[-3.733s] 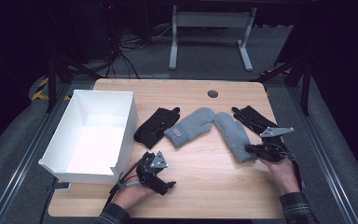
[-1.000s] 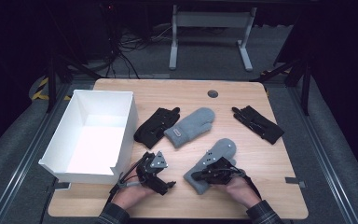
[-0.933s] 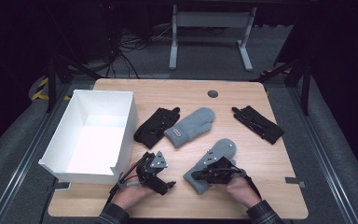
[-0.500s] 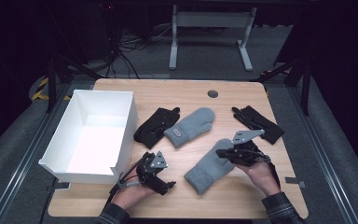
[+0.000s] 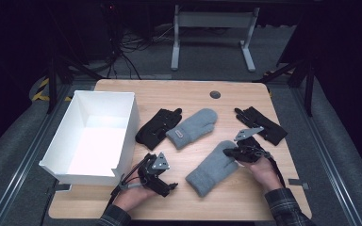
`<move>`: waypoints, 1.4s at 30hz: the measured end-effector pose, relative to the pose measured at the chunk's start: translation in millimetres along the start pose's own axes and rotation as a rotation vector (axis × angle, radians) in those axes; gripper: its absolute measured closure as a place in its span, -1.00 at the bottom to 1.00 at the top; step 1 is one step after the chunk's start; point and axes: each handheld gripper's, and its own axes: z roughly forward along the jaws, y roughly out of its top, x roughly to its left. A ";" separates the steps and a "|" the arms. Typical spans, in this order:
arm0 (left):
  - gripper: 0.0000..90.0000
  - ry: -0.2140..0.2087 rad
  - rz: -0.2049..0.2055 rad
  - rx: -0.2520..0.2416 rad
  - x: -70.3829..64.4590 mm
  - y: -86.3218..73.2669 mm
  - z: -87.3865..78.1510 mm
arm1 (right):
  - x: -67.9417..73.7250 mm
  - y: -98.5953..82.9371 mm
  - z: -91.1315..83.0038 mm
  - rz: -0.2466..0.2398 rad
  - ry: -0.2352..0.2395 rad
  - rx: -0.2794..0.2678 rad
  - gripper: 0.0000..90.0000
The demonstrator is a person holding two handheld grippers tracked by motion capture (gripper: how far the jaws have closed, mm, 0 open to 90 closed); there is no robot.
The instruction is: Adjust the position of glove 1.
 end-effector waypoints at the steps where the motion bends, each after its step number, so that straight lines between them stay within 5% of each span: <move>1: -1.00 0.000 0.000 0.000 0.0 0.0 0.0 | 2.2 0.5 -0.1 -0.004 -0.003 0.004 1.00; 15: -1.00 0.001 0.001 0.001 0.0 0.0 -0.1 | 34.4 3.7 1.2 -0.054 0.018 0.024 1.00; 19: -1.00 0.000 0.001 0.001 0.1 0.0 -0.1 | 33.6 4.0 -10.4 -0.044 0.012 -0.026 0.99; 26: -1.00 0.001 -0.001 0.000 -0.1 0.0 -0.1 | 25.1 -11.1 -35.0 -0.012 -0.026 -0.068 0.60; 32: -1.00 0.001 -0.001 0.001 -0.1 -0.1 -0.1 | 10.2 -46.2 -50.1 0.072 -0.089 -0.090 -0.13; 42: -1.00 0.001 0.000 0.001 0.0 0.0 -0.1 | 6.6 -85.1 -50.4 0.119 -0.168 -0.078 -0.50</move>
